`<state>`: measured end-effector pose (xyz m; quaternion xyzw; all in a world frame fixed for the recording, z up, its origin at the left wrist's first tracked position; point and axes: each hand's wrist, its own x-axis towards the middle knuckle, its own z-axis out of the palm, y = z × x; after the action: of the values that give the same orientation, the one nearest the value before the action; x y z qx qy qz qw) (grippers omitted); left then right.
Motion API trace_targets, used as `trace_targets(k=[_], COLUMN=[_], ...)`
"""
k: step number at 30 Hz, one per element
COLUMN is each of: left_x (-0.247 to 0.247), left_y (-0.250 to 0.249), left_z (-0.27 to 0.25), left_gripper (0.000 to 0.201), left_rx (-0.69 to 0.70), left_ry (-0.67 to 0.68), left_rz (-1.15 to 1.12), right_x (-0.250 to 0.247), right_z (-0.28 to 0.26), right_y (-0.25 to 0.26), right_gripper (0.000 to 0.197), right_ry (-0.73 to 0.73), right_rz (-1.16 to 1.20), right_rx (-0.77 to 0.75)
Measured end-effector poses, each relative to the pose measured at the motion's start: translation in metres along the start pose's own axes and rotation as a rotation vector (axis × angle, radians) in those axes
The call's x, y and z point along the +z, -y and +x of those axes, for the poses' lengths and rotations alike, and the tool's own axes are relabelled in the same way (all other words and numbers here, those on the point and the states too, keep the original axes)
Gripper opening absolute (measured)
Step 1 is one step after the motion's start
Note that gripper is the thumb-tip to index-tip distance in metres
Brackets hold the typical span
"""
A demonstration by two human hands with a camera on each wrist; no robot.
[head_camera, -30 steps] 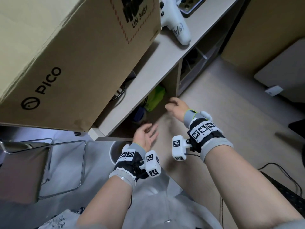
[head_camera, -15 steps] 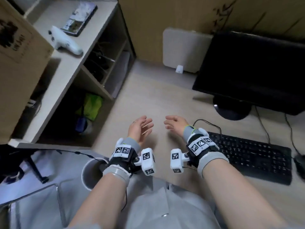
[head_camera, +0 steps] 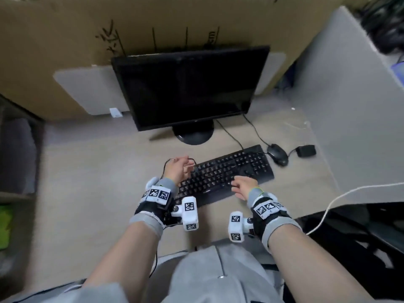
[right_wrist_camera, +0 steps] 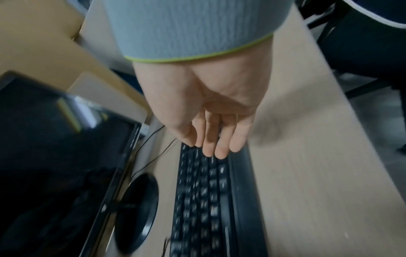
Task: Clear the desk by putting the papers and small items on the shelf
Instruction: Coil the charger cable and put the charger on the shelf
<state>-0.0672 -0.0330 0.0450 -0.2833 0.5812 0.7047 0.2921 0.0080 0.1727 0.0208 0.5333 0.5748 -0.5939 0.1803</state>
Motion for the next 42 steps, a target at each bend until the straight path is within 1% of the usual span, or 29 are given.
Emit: trace_targets(k=[2, 4, 6, 8, 9, 10, 12, 13, 14, 15, 16, 18, 20, 21, 22, 23, 26, 28, 30, 34, 37, 39, 40, 42], left_x=[0.036, 0.052, 0.073, 0.1, 0.109, 0.122, 0.158, 0.168, 0.182, 0.208, 0.222, 0.247, 0.284, 0.296, 0.305, 0.319, 0.339, 0.35, 0.358, 0.358, 0.353, 0.349, 0.347, 0.341], left_y=[0.004, 0.006, 0.008, 0.011, 0.011, 0.011, 0.014, 0.015, 0.016, 0.02, 0.023, 0.029, 0.038, 0.041, 0.041, 0.043, 0.046, 0.047, 0.048, 0.051, 0.053, 0.054, 0.054, 0.053], left_z=[0.004, 0.009, 0.017, 0.024, 0.027, 0.03, 0.04, 0.043, 0.045, 0.053, 0.056, 0.061, 0.071, 0.072, 0.073, 0.077, 0.082, 0.087, 0.092, 0.096, 0.097, 0.097, 0.096, 0.095], left_gripper=[0.012, 0.013, 0.01, 0.01, 0.011, 0.011, 0.008, 0.006, 0.005, 0.005, 0.004, 0.007, 0.007, 0.002, 0.002, 0.004, 0.004, 0.012, 0.016, 0.017, 0.016, 0.014, 0.015, 0.023], left_rx=[-0.046, -0.078, -0.077, -0.071, -0.066, -0.059, -0.064, -0.075, -0.077, -0.083, -0.086, -0.088, -0.118, -0.146, -0.156, -0.167, -0.16, -0.16, -0.169, -0.176, -0.181, -0.181, -0.174, -0.153], left_ry=[0.101, 0.153, 0.15, 0.149, 0.158, 0.156, 0.12, 0.108, 0.086, 0.056, 0.044, 0.021, 0.005, 0.016, 0.018, 0.002, -0.06, -0.085, -0.105, -0.119, -0.146, -0.165, -0.165, -0.156], left_rz=[0.003, -0.002, 0.046, 0.079, 0.075, 0.066, 0.048, 0.046, 0.052, 0.062, 0.081, 0.125, 0.124, 0.115, 0.108, 0.106, 0.118, 0.115, 0.1, 0.108, 0.096, 0.085, 0.081, 0.071], right_x=[-0.037, -0.053, -0.071, -0.094, -0.1, -0.109, -0.134, -0.14, -0.149, -0.165, -0.174, -0.193, -0.223, -0.234, -0.243, -0.256, -0.282, -0.292, -0.291, -0.281, -0.282, -0.282, -0.281, -0.277], right_z=[0.01, 0.022, 0.032, 0.049, 0.055, 0.063, 0.09, 0.1, 0.115, 0.134, 0.147, 0.162, 0.183, 0.189, 0.192, 0.199, 0.209, 0.218, 0.232, 0.242, 0.25, 0.249, 0.246, 0.234], right_y=[0.001, 0.004, 0.013, 0.023, 0.028, 0.033, 0.049, 0.053, 0.058, 0.07, 0.076, 0.094, 0.113, 0.118, 0.121, 0.126, 0.134, 0.133, 0.128, 0.126, 0.13, 0.13, 0.129, 0.128], right_gripper=[0.031, 0.032, 0.035, 0.032, 0.033, 0.034, 0.034, 0.035, 0.038, 0.041, 0.043, 0.041, 0.041, 0.043, 0.046, 0.049, 0.057, 0.055, 0.05, 0.05, 0.044, 0.046, 0.047, 0.042], right_ry=[-0.092, -0.133, -0.17, -0.199, -0.213, -0.223, -0.227, -0.233, -0.24, -0.229, -0.226, -0.243, -0.316, -0.372, -0.412, -0.42, -0.344, -0.265, -0.22, -0.228, -0.19, -0.181, -0.19, -0.271], right_rz=[0.034, 0.041, 0.07, 0.009, -0.026, -0.049, -0.065, -0.065, -0.077, -0.112, -0.142, -0.163, -0.241, -0.305, -0.369, -0.431, -0.523, -0.587, -0.586, -0.578, -0.551, -0.54, -0.522, -0.46], right_rx=[0.005, -0.009, -0.048, -0.098, -0.134, -0.166, -0.18, -0.184, -0.18, -0.18, -0.205, -0.249, -0.262, -0.256, -0.261, -0.26, -0.242, -0.237, -0.229, -0.255, -0.203, -0.183, -0.185, -0.203])
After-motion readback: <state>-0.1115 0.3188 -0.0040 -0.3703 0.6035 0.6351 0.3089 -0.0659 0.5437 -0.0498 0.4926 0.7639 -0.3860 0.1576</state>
